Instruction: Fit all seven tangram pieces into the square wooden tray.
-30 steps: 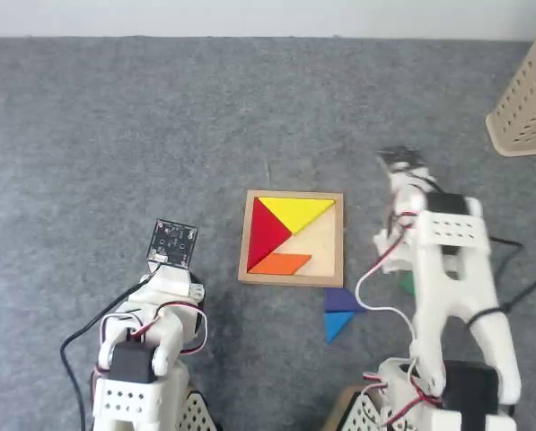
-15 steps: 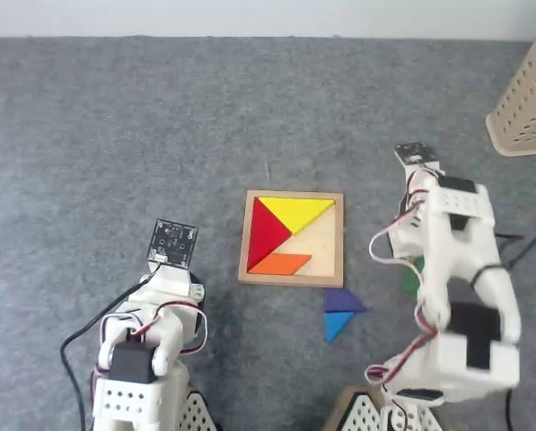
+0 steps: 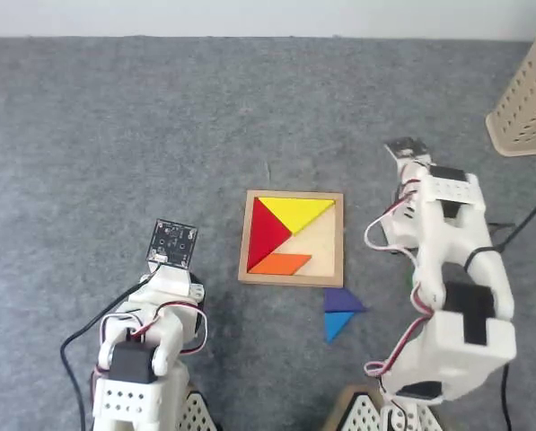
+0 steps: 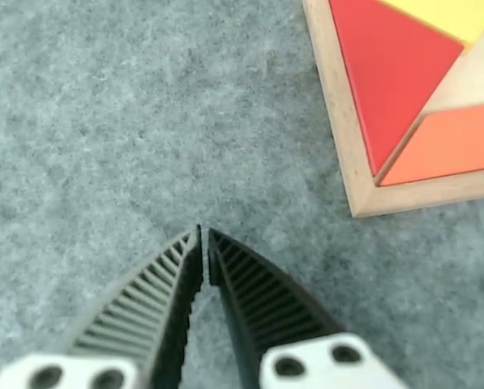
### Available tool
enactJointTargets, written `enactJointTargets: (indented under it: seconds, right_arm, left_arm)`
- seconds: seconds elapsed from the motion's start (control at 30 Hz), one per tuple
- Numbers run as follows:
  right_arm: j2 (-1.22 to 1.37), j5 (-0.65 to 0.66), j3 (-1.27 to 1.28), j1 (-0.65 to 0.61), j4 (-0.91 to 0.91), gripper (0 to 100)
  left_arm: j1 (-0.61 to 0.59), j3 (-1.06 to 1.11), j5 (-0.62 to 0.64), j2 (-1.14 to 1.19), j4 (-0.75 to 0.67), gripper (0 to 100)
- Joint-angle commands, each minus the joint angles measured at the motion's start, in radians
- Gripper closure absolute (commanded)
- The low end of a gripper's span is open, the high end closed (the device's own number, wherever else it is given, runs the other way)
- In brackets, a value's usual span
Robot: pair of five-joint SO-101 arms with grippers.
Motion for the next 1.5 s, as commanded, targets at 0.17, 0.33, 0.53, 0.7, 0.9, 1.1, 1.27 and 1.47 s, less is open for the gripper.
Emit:
enactJointTargets:
  seconds: [0.17, 0.33, 0.53, 0.7, 0.9, 1.1, 1.27, 1.47]
  right_arm:
    - [-0.159, 0.014, -0.049, -0.174, 0.035, 96.7]
    - [-0.160, 0.011, -0.123, -0.122, 0.058, 91.6]
    - [0.010, -0.015, -0.319, -0.021, 0.127, 82.4]
    - [0.209, -0.092, -0.440, -0.028, 0.179, 85.1]
    - [0.346, -0.130, -0.519, -0.005, 0.179, 80.9]
    - [0.380, -0.132, -0.535, -0.002, 0.179, 81.0]
    - [0.380, -0.130, -0.539, 0.044, 0.171, 80.9]
    - [0.354, -0.126, -0.566, 0.091, 0.189, 81.0]
  left_arm:
    - [-0.006, -0.019, 0.008, -0.021, 0.006, 99]
    - [-0.006, -0.019, 0.008, -0.021, 0.006, 99]
    - [-0.006, -0.019, 0.008, -0.021, 0.006, 99]
    - [-0.006, -0.019, 0.008, -0.021, 0.006, 99]
    - [-0.006, -0.019, 0.008, -0.021, 0.006, 99]
    - [-0.006, -0.019, 0.008, -0.021, 0.006, 99]
    - [-0.006, -0.019, 0.008, -0.021, 0.006, 99]
    - [-0.006, -0.019, 0.008, -0.021, 0.006, 99]
